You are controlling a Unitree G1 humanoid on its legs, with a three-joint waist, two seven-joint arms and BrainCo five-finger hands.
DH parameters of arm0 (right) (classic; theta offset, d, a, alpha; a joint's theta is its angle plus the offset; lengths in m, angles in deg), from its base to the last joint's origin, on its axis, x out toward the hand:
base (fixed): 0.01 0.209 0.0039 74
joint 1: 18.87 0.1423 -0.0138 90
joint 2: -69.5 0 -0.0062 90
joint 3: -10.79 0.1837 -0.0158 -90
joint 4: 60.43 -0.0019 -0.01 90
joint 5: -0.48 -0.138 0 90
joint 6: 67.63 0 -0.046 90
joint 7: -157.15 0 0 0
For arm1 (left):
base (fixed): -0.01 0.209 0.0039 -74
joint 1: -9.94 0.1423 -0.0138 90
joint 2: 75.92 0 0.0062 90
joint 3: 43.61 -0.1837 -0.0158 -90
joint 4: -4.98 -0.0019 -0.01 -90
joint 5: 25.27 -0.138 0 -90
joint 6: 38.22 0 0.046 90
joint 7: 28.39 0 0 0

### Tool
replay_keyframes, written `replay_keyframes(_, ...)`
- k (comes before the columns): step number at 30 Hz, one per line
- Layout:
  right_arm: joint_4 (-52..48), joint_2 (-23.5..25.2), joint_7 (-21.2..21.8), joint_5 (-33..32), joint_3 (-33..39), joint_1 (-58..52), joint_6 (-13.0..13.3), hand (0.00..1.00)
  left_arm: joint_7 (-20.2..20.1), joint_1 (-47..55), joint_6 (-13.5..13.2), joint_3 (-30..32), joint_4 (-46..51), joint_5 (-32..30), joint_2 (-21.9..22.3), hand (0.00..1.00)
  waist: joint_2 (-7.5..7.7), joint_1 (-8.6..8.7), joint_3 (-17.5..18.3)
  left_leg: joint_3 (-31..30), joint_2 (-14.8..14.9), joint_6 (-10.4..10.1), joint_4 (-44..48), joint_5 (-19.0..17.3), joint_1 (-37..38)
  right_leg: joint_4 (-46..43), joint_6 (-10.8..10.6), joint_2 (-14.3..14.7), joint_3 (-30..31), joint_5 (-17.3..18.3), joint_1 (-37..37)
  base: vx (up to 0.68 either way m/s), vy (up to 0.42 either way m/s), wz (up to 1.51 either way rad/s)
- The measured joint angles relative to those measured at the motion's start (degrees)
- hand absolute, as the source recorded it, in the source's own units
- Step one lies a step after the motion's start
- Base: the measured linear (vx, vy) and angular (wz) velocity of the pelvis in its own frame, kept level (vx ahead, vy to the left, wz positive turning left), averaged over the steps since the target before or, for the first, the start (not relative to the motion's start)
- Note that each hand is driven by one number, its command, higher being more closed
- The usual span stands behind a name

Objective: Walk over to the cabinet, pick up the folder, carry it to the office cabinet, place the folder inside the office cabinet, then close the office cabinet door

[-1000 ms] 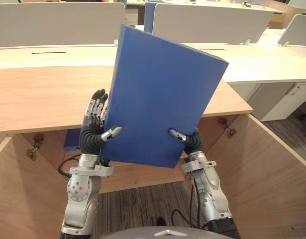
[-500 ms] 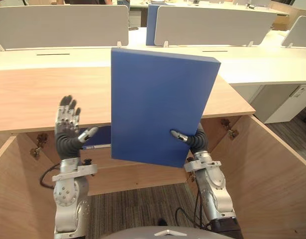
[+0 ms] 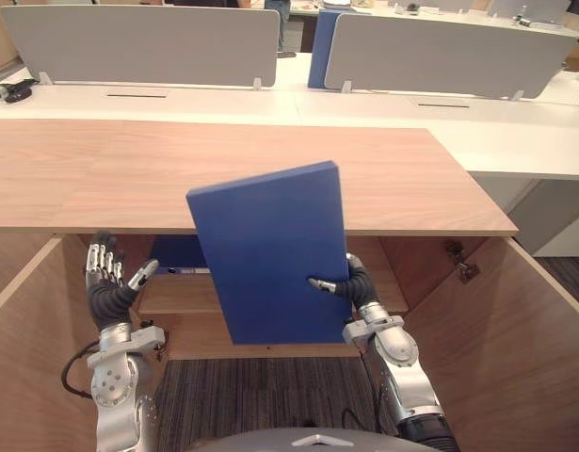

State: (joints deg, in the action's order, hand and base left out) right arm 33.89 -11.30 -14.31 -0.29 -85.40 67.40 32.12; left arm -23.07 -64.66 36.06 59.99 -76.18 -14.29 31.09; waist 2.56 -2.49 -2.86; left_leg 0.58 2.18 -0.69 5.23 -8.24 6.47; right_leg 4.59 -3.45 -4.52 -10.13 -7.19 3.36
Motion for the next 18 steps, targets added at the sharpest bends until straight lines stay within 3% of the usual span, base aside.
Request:
replay_keyframes(2,1.81,-1.99,-1.07,2.62,-1.87,1.84,0.01,1.00,0.57,-0.33,0.24,-0.12,-1.78,-0.86,-0.09,0.00,0.19,-0.03,-2.09,-0.88,-0.18,-0.29,3.11,-0.71,-2.97,-2.40,0.18,-0.42,-0.77,1.13,-2.01,-0.09,0.013,0.25)
replay_keyframes(6,3.08,-5.62,-3.72,7.19,-4.43,9.57,0.83,1.00,1.99,-3.64,0.82,-0.24,-3.99,-1.18,-1.47,0.00,-1.77,-0.21,-9.47,-2.31,-0.37,-1.12,16.45,-3.94,-14.36,-17.42,0.74,-2.29,-1.91,5.97,-13.33,-0.21,0.041,0.23)
replay_keyframes(11,3.25,-6.09,-6.68,12.24,-8.24,13.59,1.30,1.00,2.81,-5.74,0.87,-2.74,-5.76,-1.27,-3.16,0.00,-2.28,-0.73,-12.00,-2.48,-0.99,-1.20,25.87,-7.31,-23.04,-30.29,1.00,-5.03,-1.88,12.05,-23.02,-0.16,0.026,0.14)
replay_keyframes(16,3.12,-6.26,-9.48,17.17,-10.05,14.00,1.19,1.00,4.69,-6.87,0.88,-4.78,-5.72,-2.35,-3.21,0.00,-3.18,-0.85,-13.01,-0.91,0.76,-0.83,33.28,-9.36,-32.09,-37.72,1.57,-5.75,-1.87,14.21,-32.23,-0.10,-0.008,0.05)
replay_keyframes(18,1.98,-7.36,-10.55,18.12,-11.48,15.70,0.69,1.00,5.78,-7.85,0.89,-4.85,-5.53,-2.34,-3.20,0.00,-3.56,-0.78,-13.97,-0.49,1.33,-1.72,38.10,-10.90,-35.99,-43.26,2.13,-6.47,-1.65,16.38,-36.59,-0.06,-0.031,-0.02)
